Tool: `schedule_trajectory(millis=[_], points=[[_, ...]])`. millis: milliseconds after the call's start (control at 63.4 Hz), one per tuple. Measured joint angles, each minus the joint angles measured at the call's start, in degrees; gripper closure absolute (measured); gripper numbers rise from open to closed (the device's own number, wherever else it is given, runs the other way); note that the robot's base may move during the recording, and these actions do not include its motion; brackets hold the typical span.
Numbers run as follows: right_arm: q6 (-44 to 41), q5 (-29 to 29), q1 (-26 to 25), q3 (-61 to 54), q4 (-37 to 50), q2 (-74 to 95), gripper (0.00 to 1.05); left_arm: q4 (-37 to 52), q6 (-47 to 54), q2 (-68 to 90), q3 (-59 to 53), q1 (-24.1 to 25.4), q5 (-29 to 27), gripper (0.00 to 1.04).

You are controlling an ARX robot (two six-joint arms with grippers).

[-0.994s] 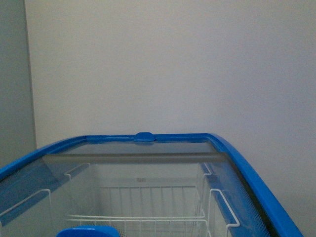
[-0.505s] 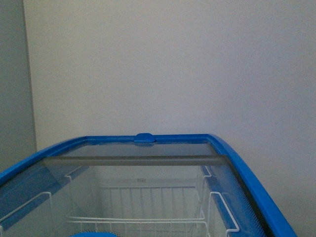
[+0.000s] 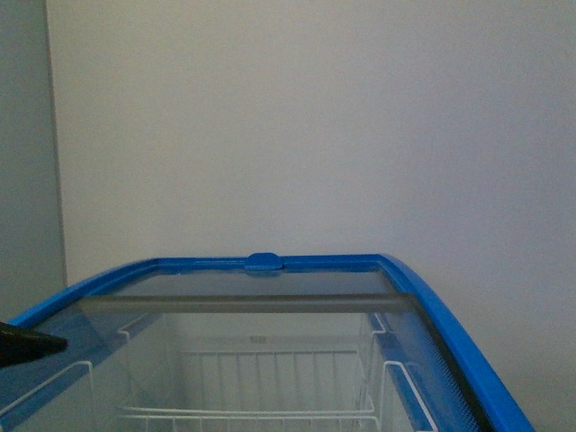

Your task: Put drink in fridge

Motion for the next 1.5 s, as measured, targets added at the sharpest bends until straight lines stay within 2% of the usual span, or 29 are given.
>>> schedule_trajectory(millis=[221,458,663,915,1215,1357,1499], points=[[0.0,0.0,0.0,0.0,0.0,0.0,0.65,-7.89,10.29,6.34,6.21,-3.17,-0.11,0.08],[0.0,0.0,0.0,0.0,0.0,0.0,0.65,-6.12,14.12,12.68,10.75,-4.9,-3.13,0.08],[0.0,-0.04,0.02,0.0,0.0,0.0,0.65,-3.19,14.47,19.28,17.68,-5.77,-3.23,0.08],[0.0,0.0,0.02,0.0,0.0,0.0,0.65,-4.04,16.04,28.0,31.91,-6.49,-8.87,0.08],[0.0,-0.04,0.02,0.0,0.0,0.0,0.65,2.12,14.62,37.92,48.65,-8.41,-20.85,0.08],[0.0,0.15,0.02,0.0,0.0,0.0,0.65,7.41,11.32,39.34,50.47,-8.83,-25.18,0.08],[0.0,-0.02,0.04,0.0,0.0,0.0,0.65,8.39,5.86,38.45,49.68,-8.81,-28.59,0.08]])
